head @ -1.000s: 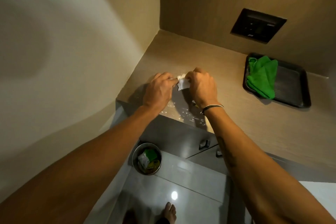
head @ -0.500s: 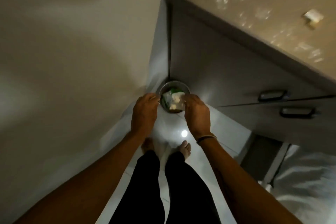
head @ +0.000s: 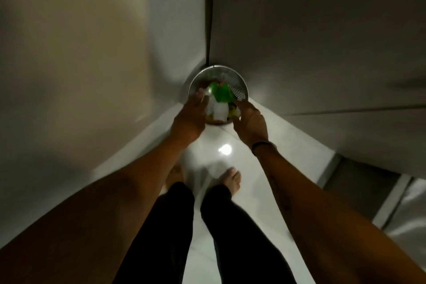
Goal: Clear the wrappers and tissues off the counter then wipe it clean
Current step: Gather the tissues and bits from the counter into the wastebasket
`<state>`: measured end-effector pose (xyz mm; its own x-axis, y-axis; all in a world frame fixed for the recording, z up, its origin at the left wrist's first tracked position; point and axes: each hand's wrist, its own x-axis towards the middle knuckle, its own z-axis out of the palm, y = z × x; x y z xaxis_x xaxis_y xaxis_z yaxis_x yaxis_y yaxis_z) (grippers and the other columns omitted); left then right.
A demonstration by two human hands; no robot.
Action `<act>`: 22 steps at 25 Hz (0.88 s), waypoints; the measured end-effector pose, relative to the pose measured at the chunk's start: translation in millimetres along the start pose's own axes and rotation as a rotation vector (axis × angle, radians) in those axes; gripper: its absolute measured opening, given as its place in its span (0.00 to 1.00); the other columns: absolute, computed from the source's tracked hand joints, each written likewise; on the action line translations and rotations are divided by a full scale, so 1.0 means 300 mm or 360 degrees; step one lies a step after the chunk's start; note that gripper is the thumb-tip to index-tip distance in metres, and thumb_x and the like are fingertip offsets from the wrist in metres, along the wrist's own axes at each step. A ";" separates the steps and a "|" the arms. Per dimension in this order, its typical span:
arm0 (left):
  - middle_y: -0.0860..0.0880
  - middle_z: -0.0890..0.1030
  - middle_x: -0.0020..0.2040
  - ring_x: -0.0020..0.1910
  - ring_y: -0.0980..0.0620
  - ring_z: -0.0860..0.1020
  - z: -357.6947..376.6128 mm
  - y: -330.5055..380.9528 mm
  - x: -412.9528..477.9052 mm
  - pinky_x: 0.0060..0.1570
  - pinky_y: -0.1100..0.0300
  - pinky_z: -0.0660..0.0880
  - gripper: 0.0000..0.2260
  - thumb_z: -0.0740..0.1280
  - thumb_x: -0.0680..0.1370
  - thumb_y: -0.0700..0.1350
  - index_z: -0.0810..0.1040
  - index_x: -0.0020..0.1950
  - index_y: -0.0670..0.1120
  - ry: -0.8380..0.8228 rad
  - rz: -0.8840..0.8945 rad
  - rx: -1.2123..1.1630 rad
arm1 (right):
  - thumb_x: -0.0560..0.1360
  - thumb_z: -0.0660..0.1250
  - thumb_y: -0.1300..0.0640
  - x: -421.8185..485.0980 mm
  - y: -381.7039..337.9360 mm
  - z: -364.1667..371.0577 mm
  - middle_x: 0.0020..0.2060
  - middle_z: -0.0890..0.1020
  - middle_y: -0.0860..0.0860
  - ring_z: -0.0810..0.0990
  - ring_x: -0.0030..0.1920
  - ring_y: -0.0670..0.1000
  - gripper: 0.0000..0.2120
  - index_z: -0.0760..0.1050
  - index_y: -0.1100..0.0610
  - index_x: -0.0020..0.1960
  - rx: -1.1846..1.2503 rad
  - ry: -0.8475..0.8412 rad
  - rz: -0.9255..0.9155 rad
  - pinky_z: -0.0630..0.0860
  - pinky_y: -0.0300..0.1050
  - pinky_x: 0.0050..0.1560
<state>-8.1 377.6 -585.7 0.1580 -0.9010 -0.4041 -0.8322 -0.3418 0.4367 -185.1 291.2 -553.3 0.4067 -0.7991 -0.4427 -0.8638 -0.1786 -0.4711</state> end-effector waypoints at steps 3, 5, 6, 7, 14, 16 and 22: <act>0.42 0.59 0.86 0.84 0.38 0.60 -0.150 0.073 -0.180 0.75 0.42 0.71 0.32 0.69 0.82 0.40 0.61 0.84 0.43 0.0119 0.0076 0.0077 | 0.84 0.66 0.50 -0.218 -0.046 -0.121 0.83 0.64 0.56 0.64 0.83 0.59 0.30 0.61 0.52 0.83 -0.0120 -0.0037 0.0059 0.70 0.56 0.78; 0.41 0.57 0.86 0.84 0.37 0.57 -0.288 0.161 -0.273 0.79 0.41 0.66 0.33 0.70 0.82 0.45 0.60 0.84 0.42 0.0091 0.0146 0.0188 | 0.85 0.61 0.44 -0.344 -0.112 -0.238 0.86 0.53 0.54 0.51 0.86 0.57 0.34 0.52 0.51 0.86 -0.0290 -0.0049 0.0011 0.59 0.54 0.84; 0.41 0.56 0.86 0.85 0.37 0.55 -0.372 0.224 -0.329 0.80 0.41 0.61 0.33 0.69 0.83 0.47 0.58 0.85 0.43 0.0063 0.0165 0.0230 | 0.85 0.60 0.41 -0.410 -0.159 -0.309 0.86 0.51 0.54 0.49 0.86 0.57 0.35 0.50 0.51 0.86 -0.0357 -0.0025 -0.0020 0.56 0.55 0.84; 0.40 0.55 0.86 0.85 0.37 0.54 -0.460 0.292 -0.379 0.81 0.41 0.57 0.33 0.67 0.84 0.49 0.57 0.85 0.44 0.0077 0.0198 0.0282 | 0.84 0.59 0.39 -0.472 -0.210 -0.389 0.86 0.51 0.56 0.49 0.86 0.58 0.37 0.49 0.52 0.86 -0.0410 0.0030 -0.0038 0.55 0.55 0.84; 0.42 0.50 0.87 0.86 0.42 0.47 -1.046 0.680 -0.614 0.84 0.44 0.49 0.35 0.60 0.85 0.57 0.52 0.86 0.45 0.0458 0.0327 0.0215 | 0.85 0.62 0.43 -0.751 -0.527 -1.007 0.83 0.61 0.60 0.58 0.85 0.61 0.33 0.58 0.57 0.84 -0.0397 0.0705 -0.0279 0.62 0.57 0.83; 0.41 0.51 0.87 0.86 0.41 0.48 -1.180 0.781 -0.625 0.84 0.43 0.52 0.35 0.60 0.85 0.57 0.53 0.86 0.43 0.0659 0.0406 0.0170 | 0.85 0.62 0.45 -0.804 -0.580 -1.160 0.81 0.67 0.58 0.63 0.83 0.60 0.30 0.62 0.56 0.83 -0.0309 0.0951 -0.0311 0.65 0.54 0.82; 0.41 0.62 0.85 0.82 0.38 0.63 -1.469 1.113 -0.465 0.76 0.42 0.67 0.31 0.64 0.83 0.56 0.63 0.83 0.45 0.0949 0.0645 0.0325 | 0.83 0.66 0.59 -0.769 -0.570 -1.519 0.72 0.75 0.57 0.75 0.70 0.58 0.24 0.68 0.58 0.78 -0.0109 0.1373 -0.0243 0.76 0.50 0.69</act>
<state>-73.8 271.3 -29.3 0.0313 -0.9577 0.2862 -0.9593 0.0516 0.2776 -266.7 244.7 -22.8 0.1767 -0.9138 0.3656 -0.8455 -0.3311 -0.4189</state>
